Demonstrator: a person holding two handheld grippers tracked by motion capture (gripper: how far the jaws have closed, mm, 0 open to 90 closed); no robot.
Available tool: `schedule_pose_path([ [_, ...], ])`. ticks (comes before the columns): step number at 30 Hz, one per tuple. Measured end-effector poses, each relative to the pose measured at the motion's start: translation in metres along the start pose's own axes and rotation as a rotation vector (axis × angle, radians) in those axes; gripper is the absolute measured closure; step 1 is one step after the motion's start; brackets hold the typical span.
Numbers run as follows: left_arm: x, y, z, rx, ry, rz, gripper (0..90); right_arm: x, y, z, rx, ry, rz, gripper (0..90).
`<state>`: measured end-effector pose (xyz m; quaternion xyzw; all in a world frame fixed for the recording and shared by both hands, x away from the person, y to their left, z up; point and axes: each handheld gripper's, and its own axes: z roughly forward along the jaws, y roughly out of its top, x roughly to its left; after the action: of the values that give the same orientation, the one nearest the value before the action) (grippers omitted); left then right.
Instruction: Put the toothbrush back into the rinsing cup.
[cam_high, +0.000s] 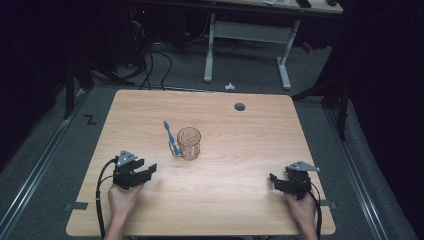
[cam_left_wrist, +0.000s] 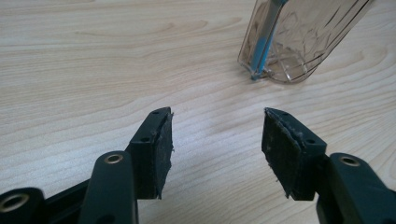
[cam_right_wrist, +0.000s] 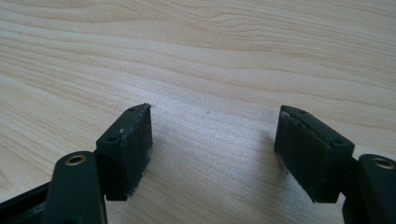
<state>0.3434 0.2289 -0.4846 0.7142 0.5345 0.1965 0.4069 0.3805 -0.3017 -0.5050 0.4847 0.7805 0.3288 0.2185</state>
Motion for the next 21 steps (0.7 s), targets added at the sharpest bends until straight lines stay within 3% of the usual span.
schedule_pose_path([
  [15, -0.005, -0.01, 0.012, 0.055, 0.048, 0.039, 43.3, 0.0, 0.0, 0.0, 0.0, 0.0, -0.001, 27.9],
  [21, -0.005, -0.014, 0.014, 0.049, 0.085, 0.049, 42.7, 0.0, 0.0, 0.0, 0.0, 0.0, 0.0, 27.9],
])
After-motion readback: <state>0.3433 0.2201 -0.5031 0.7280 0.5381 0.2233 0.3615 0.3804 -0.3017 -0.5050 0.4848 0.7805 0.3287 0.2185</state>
